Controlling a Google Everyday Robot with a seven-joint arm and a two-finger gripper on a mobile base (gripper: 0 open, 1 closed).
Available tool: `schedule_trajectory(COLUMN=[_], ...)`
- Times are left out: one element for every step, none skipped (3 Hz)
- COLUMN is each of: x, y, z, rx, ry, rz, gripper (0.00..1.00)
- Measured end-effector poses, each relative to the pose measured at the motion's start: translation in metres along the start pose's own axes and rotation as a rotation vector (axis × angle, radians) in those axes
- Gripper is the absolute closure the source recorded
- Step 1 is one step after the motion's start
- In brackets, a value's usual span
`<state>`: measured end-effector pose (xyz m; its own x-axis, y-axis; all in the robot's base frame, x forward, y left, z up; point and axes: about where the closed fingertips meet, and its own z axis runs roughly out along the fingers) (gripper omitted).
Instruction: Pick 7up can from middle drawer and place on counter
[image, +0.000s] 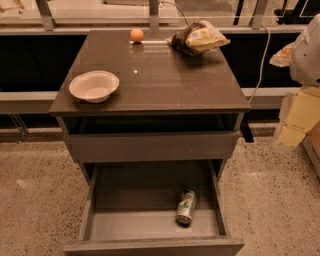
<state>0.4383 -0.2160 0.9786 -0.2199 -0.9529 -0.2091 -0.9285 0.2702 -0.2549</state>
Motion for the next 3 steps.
schedule_trajectory(x=[0.0,-0.008,-0.025], y=[0.0,-0.011,-0.018], z=[0.0,0.022,0.08], rx=[0.0,0.02,0.029], ry=[0.0,-0.009,-0.061], rz=[0.0,-0.103,-0.291], gripper=[0.0,0.0,0.0])
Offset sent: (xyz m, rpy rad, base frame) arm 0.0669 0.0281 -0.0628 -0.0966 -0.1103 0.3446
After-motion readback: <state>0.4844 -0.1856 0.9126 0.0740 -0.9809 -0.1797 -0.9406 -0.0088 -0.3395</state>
